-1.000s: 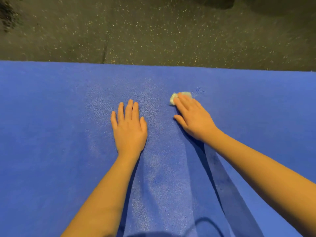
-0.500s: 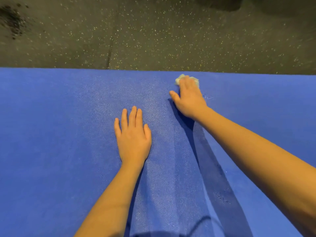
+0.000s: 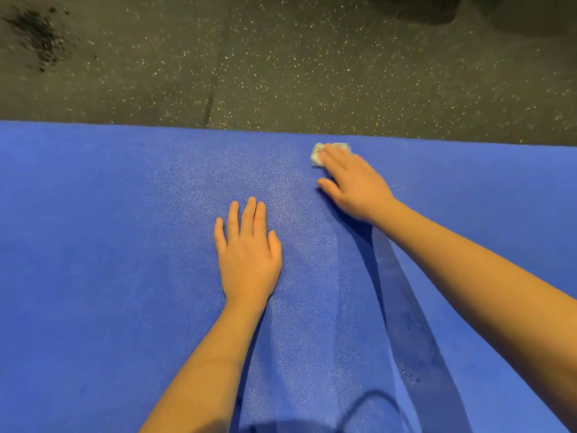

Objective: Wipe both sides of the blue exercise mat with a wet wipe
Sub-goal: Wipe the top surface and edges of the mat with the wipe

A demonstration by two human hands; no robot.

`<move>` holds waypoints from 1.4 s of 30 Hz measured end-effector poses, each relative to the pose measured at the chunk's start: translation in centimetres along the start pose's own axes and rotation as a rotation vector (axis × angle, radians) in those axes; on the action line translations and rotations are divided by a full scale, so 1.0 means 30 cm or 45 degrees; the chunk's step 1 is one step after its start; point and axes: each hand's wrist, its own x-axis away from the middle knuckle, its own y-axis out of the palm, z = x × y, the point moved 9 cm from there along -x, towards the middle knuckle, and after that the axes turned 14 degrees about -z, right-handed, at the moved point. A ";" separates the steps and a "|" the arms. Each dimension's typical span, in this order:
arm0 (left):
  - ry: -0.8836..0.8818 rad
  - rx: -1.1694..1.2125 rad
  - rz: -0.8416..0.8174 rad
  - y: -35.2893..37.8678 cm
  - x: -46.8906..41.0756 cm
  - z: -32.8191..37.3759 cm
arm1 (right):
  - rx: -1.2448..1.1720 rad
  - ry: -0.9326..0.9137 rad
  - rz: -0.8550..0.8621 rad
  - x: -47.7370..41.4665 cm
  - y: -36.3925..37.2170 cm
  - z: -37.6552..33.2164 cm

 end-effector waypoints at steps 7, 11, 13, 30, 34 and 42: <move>-0.002 0.006 -0.024 0.007 0.002 -0.003 | -0.113 0.306 0.071 0.047 -0.005 0.109; -0.004 -0.007 -0.042 0.010 -0.007 -0.001 | 0.100 0.211 -0.062 0.143 0.013 0.163; -0.008 -0.010 -0.061 0.014 -0.006 -0.003 | 0.013 0.517 0.039 0.173 -0.020 0.270; 0.058 -0.047 -0.102 0.036 0.098 0.027 | -0.141 0.137 0.013 0.337 0.082 -0.059; 0.054 -0.045 -0.120 0.042 0.098 0.025 | -0.033 0.450 0.064 0.409 0.045 0.119; 0.056 -0.032 -0.141 0.047 0.095 0.024 | -0.049 0.153 -0.200 0.461 0.138 -0.072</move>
